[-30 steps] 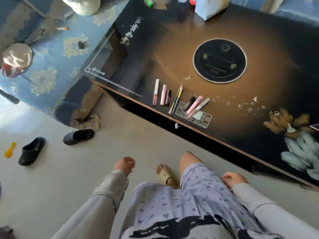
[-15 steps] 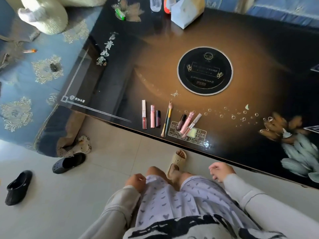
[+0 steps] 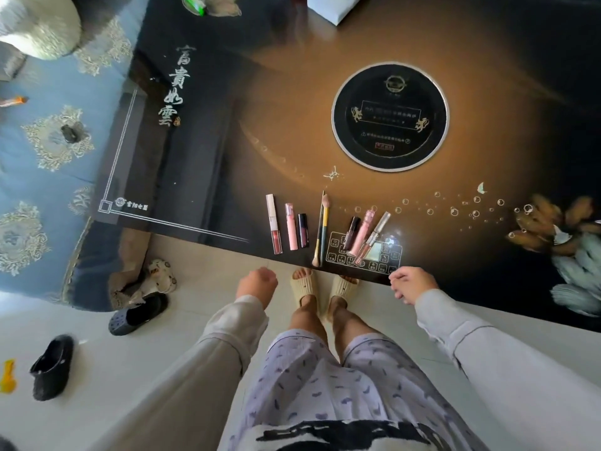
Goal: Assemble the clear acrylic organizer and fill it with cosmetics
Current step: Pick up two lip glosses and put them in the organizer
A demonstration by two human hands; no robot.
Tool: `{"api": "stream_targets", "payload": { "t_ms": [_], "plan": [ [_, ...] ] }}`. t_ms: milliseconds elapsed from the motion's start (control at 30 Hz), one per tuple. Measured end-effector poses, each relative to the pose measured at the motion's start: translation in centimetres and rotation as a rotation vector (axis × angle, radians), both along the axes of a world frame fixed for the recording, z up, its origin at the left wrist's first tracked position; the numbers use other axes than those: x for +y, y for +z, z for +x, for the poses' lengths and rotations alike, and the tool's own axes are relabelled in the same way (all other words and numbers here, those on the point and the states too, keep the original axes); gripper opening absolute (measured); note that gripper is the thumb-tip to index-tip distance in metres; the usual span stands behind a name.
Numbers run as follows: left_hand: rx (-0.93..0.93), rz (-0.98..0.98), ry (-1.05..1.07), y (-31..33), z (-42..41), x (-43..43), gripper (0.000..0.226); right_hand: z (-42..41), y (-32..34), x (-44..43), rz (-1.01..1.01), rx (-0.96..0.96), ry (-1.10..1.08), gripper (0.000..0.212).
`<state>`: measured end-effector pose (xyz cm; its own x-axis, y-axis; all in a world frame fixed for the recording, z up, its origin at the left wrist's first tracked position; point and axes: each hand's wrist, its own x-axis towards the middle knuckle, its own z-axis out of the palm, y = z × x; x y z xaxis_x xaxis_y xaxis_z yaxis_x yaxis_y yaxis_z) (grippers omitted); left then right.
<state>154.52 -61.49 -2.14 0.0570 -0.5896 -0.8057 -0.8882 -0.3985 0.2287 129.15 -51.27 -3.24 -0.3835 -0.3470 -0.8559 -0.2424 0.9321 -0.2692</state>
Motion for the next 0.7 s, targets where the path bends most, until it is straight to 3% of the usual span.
{"api": "stream_targets", "payload": {
  "t_ms": [133,233,433,700],
  "plan": [
    [-0.016,-0.125,-0.006,-1.0,-1.7,-4.2,0.021,0.2,-0.9,-3.6,-0.044,0.091,-0.088,0.038],
    [-0.005,-0.137,0.019,-2.0,-3.0,-6.3,0.035,0.2,-1.9,-6.0,-0.051,0.148,-0.111,0.046],
    [-0.114,-0.198,-0.088,-4.1,-5.1,-8.7,0.041,0.6,-4.0,-8.0,-0.023,0.218,-0.194,0.034],
    [-0.185,-0.257,-0.186,-5.7,-5.0,-9.2,0.030,0.5,-4.5,-8.8,0.074,0.300,-0.080,0.026]
  ]
}}
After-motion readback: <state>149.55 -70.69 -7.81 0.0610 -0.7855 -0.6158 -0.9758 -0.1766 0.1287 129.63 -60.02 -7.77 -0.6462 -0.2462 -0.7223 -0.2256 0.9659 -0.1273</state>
